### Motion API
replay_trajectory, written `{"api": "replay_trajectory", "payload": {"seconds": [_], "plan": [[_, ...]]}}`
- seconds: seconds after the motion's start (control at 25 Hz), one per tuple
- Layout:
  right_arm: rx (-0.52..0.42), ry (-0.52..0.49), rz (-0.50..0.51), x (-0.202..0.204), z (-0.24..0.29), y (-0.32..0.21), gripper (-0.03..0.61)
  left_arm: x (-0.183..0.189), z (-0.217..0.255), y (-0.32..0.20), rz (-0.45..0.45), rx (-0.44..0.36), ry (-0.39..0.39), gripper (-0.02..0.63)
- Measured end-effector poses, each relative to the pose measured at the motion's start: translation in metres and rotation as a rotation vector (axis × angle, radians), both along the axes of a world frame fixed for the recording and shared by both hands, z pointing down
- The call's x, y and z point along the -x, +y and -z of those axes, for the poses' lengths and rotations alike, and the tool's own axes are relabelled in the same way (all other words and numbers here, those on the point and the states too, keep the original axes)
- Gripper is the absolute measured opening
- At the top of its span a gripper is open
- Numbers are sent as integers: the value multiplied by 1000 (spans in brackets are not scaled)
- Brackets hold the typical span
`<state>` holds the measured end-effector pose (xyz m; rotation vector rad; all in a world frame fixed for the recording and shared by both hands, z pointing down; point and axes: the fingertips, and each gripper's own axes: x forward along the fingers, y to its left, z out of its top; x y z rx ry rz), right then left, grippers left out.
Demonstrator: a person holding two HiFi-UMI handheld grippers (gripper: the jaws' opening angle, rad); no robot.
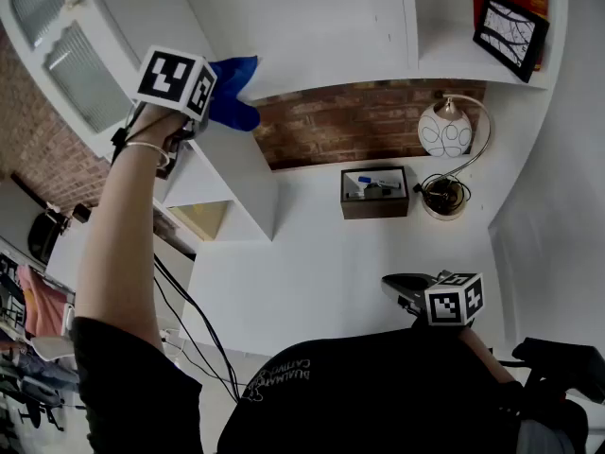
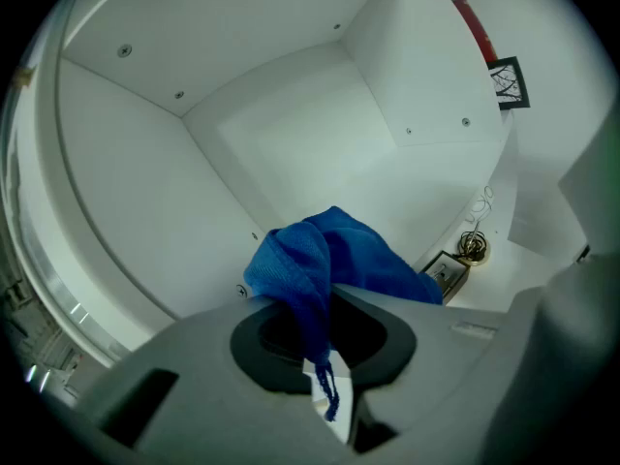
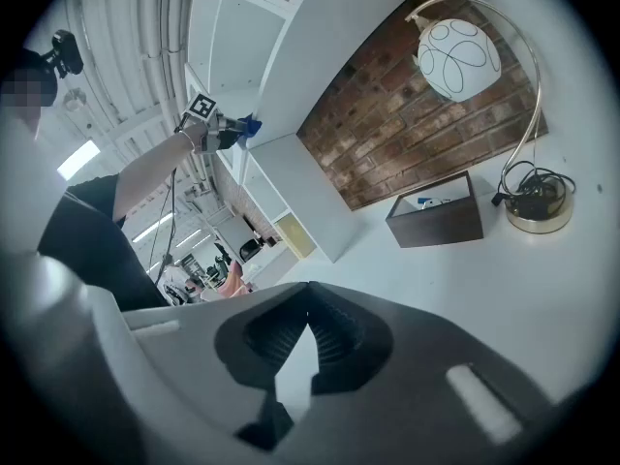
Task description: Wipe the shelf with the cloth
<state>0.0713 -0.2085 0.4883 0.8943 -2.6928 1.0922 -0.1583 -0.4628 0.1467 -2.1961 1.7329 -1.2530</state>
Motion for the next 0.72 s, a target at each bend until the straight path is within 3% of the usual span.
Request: {"api": "replay_trajectory", "payload": {"seconds": [0.4, 0.72], "plan": [[14, 5, -4, -5, -7, -4, 8, -35, -2, 1, -78, 20, 70, 21], [23, 7, -17, -8, -8, -4, 8, -56, -2, 2, -124, 9, 42, 21]]}}
